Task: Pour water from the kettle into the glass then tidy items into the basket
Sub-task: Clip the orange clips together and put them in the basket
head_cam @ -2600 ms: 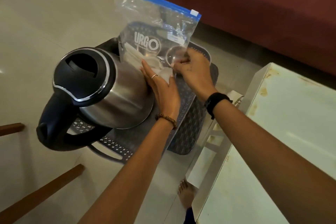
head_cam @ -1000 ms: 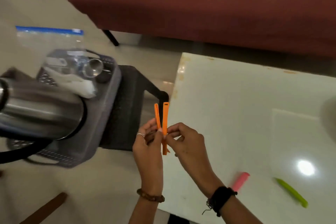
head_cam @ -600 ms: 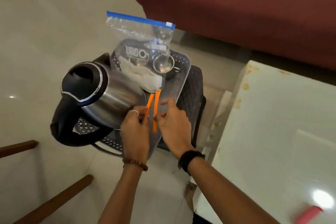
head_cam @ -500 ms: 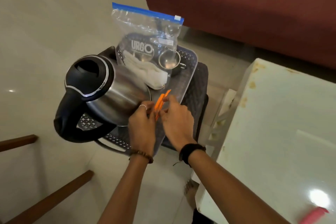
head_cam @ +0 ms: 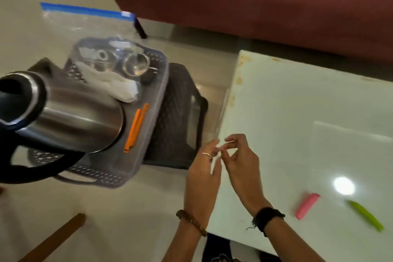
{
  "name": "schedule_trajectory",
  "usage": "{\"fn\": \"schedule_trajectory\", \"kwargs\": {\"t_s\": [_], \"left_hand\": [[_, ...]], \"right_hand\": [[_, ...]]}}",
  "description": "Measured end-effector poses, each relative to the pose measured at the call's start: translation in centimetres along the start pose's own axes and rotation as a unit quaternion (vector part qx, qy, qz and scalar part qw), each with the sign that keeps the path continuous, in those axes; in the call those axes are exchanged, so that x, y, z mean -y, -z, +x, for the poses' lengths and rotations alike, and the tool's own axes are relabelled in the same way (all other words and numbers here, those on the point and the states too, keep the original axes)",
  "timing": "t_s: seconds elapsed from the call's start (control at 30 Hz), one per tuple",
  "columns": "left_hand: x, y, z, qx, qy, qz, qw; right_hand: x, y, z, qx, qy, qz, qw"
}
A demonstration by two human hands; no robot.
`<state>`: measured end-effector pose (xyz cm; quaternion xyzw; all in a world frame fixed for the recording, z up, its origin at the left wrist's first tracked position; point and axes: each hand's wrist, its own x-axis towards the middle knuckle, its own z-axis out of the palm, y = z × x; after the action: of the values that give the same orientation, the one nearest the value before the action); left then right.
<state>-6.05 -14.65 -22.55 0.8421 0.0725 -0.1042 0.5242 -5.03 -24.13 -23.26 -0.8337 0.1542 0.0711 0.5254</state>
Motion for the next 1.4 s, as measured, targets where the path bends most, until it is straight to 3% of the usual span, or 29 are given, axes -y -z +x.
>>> {"fn": "schedule_trajectory", "kwargs": {"t_s": [0.07,0.23,0.4,0.67,0.8,0.9,1.03,1.3,1.4], "left_hand": [[-0.8,-4.4,-1.9,0.091,0.005,0.012,0.996],[-1.7,-14.3,-6.8,0.236,-0.081,0.192,0.949],[-2.7,-20.6,-8.6,0.233,-0.014,0.275,0.933],[-2.7,-24.3,-9.0,0.227,0.01,0.31,0.923],[-3.3,-24.1,-8.1,0.118,0.098,0.127,0.98],[-4.5,-22.1,-6.9,0.054,0.139,0.003,0.989],[-5.5,-15.8,-5.1,-0.011,0.126,-0.076,0.989],[-3.8,4.6,-0.2,-0.256,0.021,-0.022,0.966],[-0.8,11.1,1.9,-0.259,0.049,0.03,0.964]], "right_hand": [[-3.6,4.7,-1.5,-0.031,-0.045,-0.034,0.998],[-11.6,16.2,-5.8,-0.097,-0.149,-0.121,0.977],[-17.7,23.2,-8.2,-0.123,-0.209,-0.207,0.948],[-21.1,25.3,-8.2,-0.013,-0.229,-0.305,0.924],[-19.9,23.8,-8.4,-0.026,-0.219,-0.213,0.952],[-16.7,21.4,-7.7,-0.051,-0.21,-0.108,0.97],[-10.2,16.3,-5.7,-0.056,-0.16,0.015,0.986],[4.1,-0.3,-0.8,0.051,-0.012,0.111,0.992],[7.9,-6.4,0.6,0.104,0.048,0.085,0.99]]}}
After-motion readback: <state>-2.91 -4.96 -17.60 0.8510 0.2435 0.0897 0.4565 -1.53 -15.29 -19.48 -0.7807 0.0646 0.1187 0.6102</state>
